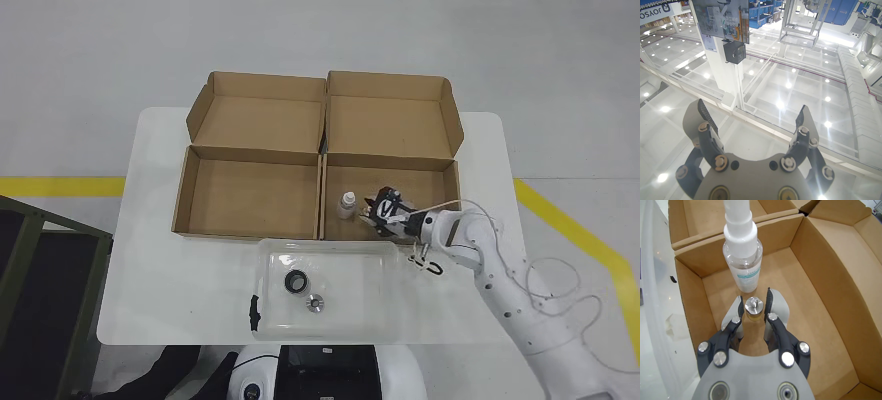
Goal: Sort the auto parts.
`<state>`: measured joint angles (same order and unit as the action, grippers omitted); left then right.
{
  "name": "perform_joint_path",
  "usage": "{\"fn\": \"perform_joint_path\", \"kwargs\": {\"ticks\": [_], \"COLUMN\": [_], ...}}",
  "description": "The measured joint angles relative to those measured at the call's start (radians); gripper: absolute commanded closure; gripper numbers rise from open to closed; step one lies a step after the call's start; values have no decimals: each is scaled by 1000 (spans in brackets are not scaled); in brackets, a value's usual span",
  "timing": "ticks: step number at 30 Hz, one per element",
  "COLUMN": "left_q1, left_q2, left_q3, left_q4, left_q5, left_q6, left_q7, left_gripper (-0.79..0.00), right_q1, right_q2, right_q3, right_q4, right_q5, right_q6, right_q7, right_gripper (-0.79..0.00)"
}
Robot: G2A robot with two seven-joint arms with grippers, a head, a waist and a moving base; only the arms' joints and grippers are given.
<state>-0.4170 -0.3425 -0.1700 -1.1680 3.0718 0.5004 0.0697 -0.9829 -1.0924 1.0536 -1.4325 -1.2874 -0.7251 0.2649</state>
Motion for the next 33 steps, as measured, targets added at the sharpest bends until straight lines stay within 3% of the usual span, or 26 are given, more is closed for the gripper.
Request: {"fn": "perform_joint_path", "kwargs": {"ticks": [4,9,12,14,15,33], "left_q1": [0,0,0,0,0,0], "left_q2": [0,0,0,0,0,0], "left_q3": [0,0,0,0,0,0], "left_q4": [0,0,0,0,0,0], "left_q5": [0,0,0,0,0,0], "left_q6": [0,0,0,0,0,0], "left_q7": [0,0,0,0,0,0], "left_gripper": [-785,-785,-785,-785,-785,-785], "right_q1": [1,-6,-14,-22,-29,-298], "right_q2": [2,9,15,20,23,68], "right_q3": [10,43,72,91,104,217], "right_q4": [-10,-70,-125,-162,-189,-607], "right_q5": [5,16,24,29,32,185], "right_q6": [-4,-7,-16,-24,-29,-98], "right_q7": [5,11,21,33,45,249], "right_gripper": [-388,-514,-640,-770,-785,-785]}}
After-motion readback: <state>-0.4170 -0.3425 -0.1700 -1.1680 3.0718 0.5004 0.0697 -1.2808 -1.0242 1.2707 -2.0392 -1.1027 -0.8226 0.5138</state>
